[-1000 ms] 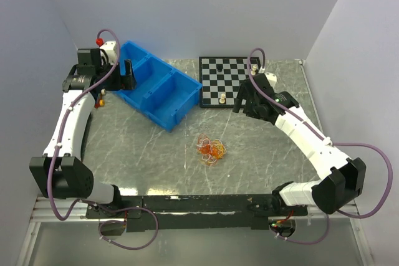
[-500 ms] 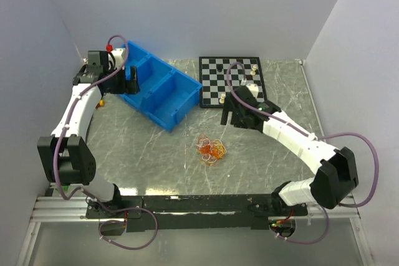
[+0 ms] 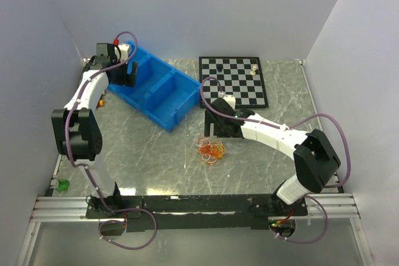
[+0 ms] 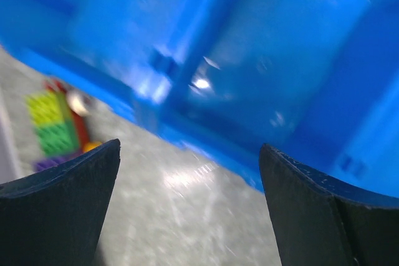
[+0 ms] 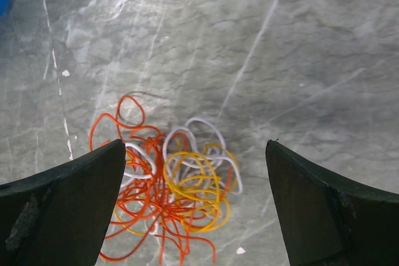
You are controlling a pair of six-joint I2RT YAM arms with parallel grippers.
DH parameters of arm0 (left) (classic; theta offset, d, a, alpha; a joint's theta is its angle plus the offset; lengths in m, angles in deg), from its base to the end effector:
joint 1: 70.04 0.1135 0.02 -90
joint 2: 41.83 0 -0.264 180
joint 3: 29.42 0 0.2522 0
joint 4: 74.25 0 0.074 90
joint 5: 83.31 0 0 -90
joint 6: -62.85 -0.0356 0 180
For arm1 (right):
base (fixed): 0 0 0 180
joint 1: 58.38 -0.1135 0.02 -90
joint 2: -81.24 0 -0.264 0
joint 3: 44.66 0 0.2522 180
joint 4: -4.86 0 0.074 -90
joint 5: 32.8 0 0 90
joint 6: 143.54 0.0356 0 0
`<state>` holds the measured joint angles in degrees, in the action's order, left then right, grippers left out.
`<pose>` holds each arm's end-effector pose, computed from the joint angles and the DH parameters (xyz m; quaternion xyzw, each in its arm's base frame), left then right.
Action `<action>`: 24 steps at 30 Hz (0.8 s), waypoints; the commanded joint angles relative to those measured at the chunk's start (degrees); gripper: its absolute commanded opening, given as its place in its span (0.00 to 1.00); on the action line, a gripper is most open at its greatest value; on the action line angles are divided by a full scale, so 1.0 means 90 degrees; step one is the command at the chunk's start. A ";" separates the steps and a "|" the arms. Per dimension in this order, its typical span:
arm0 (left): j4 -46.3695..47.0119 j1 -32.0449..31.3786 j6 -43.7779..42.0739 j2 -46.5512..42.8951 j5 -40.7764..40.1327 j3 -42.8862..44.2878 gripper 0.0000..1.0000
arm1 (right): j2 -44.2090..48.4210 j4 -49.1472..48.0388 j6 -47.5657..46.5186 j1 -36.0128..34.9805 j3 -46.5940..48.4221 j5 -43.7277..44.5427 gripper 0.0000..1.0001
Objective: Untangle the cables
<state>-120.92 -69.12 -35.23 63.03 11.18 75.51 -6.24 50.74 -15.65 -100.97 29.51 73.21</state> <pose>0.4151 0.0039 0.2894 0.0724 0.9257 -0.0073 0.3712 0.2343 0.2021 0.2262 -0.0022 0.9554 0.0674 0.2875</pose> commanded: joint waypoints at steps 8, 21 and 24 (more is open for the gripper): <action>0.1048 0.0043 -0.1602 0.0858 -0.0021 0.0826 0.97 | -0.0689 -0.0473 0.0379 -0.0648 -0.0021 -0.0041 1.00; 0.0834 0.0024 -0.1964 0.1533 0.0409 0.1286 0.53 | -0.0466 -0.0688 0.0839 -0.2259 -0.0266 -0.0538 0.89; 0.0863 -0.0005 -0.1993 0.1435 0.0409 0.1032 0.25 | -0.0358 -0.0746 0.0752 -0.2650 -0.0188 -0.0743 0.85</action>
<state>-114.58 -68.74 -52.01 78.55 12.96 85.94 -12.89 45.51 -9.73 -121.14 26.47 69.61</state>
